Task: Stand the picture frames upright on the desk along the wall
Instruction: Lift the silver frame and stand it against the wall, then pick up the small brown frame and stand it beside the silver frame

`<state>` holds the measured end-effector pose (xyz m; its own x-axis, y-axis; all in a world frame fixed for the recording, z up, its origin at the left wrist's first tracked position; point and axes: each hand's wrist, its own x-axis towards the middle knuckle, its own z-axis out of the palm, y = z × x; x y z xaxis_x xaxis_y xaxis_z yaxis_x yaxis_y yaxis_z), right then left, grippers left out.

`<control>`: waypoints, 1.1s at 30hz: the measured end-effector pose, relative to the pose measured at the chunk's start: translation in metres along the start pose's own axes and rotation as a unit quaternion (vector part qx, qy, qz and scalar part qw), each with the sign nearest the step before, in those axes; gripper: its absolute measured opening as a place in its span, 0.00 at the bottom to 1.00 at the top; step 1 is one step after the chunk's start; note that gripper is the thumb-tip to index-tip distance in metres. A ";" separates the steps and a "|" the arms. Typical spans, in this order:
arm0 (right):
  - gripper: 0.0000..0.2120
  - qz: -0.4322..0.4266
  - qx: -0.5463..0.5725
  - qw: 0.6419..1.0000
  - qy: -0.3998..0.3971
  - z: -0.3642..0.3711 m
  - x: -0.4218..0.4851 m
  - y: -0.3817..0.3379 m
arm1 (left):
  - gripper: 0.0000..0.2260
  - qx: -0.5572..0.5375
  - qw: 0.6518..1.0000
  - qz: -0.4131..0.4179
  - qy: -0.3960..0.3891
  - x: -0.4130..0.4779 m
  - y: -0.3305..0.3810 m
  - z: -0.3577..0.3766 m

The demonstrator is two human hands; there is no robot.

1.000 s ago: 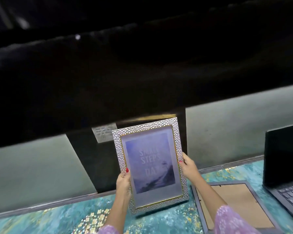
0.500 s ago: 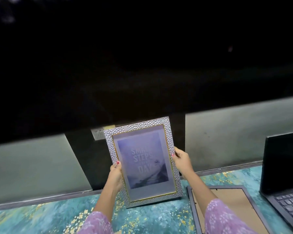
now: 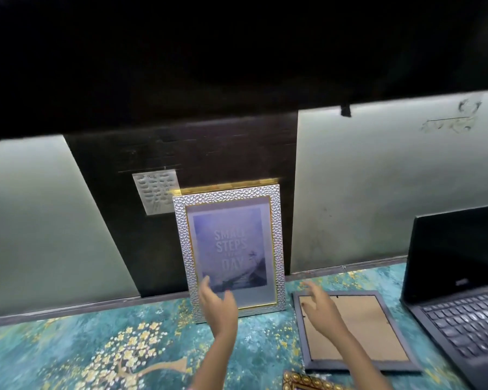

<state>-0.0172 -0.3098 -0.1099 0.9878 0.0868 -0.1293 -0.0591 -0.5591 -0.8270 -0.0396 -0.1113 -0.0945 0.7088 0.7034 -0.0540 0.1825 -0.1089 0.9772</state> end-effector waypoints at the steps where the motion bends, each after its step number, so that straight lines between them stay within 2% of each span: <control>1: 0.24 0.005 -0.029 1.000 -0.009 -0.005 -0.010 0.014 | 0.22 0.011 0.999 -0.007 -0.045 -0.017 -0.010 0.005; 5: 0.24 0.065 -0.084 0.994 -0.013 -0.030 -0.036 0.065 | 0.17 0.118 0.963 -0.018 -0.241 -0.066 -0.043 0.028; 7: 0.24 0.076 -0.111 0.991 0.005 -0.047 -0.042 0.087 | 0.17 0.162 0.945 -0.021 -0.283 -0.083 -0.044 0.041; 10: 0.26 0.097 -0.188 0.977 0.037 -0.072 -0.046 0.110 | 0.15 0.179 0.947 -0.035 -0.264 -0.094 -0.036 0.063; 12: 0.30 0.125 -0.222 0.967 0.024 -0.082 -0.048 0.119 | 0.15 0.216 0.943 -0.053 -0.248 -0.098 -0.034 0.075; 14: 0.31 0.129 -0.227 0.965 -0.021 -0.074 -0.047 0.118 | 0.17 0.270 0.924 -0.081 -0.259 -0.091 -0.038 0.075; 15: 0.31 0.121 -0.222 0.965 -0.069 -0.108 -0.044 0.142 | 0.17 0.297 0.916 -0.116 -0.244 -0.119 -0.029 0.109; 17: 0.32 0.092 -0.223 0.964 -0.117 -0.108 -0.044 0.144 | 0.21 0.333 0.898 -0.170 -0.233 -0.120 -0.028 0.115; 21: 0.37 0.051 -0.193 0.971 -0.130 -0.104 -0.047 0.143 | 0.31 0.207 0.902 -0.314 -0.210 -0.097 -0.034 0.124; 23: 0.38 0.020 -0.188 0.972 -0.142 -0.117 -0.044 0.151 | 0.29 0.123 0.897 -0.363 -0.219 -0.106 -0.015 0.136; 25: 0.38 -0.002 -0.194 0.968 -0.158 -0.124 -0.042 0.154 | 0.27 0.109 0.900 -0.362 -0.217 -0.117 0.003 0.138; 29: 0.39 -0.010 -0.202 0.965 -0.167 -0.135 -0.028 0.157 | 0.30 0.145 0.896 -0.364 -0.209 -0.119 0.001 0.139; 30: 0.40 -0.007 -0.197 0.966 -0.169 -0.138 -0.024 0.157 | 0.28 0.141 0.895 -0.363 -0.217 -0.117 0.002 0.141; 33: 0.47 -0.003 -0.187 0.963 -0.192 -0.145 -0.017 0.154 | 0.11 0.083 0.901 -0.343 -0.253 -0.107 0.016 0.149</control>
<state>-0.0226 -0.5167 -0.1558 0.8573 0.3502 -0.3772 0.0738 -0.8089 -0.5833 -0.0116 -0.2931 -0.1037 0.6027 0.2393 -0.7612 0.7655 0.0960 0.6363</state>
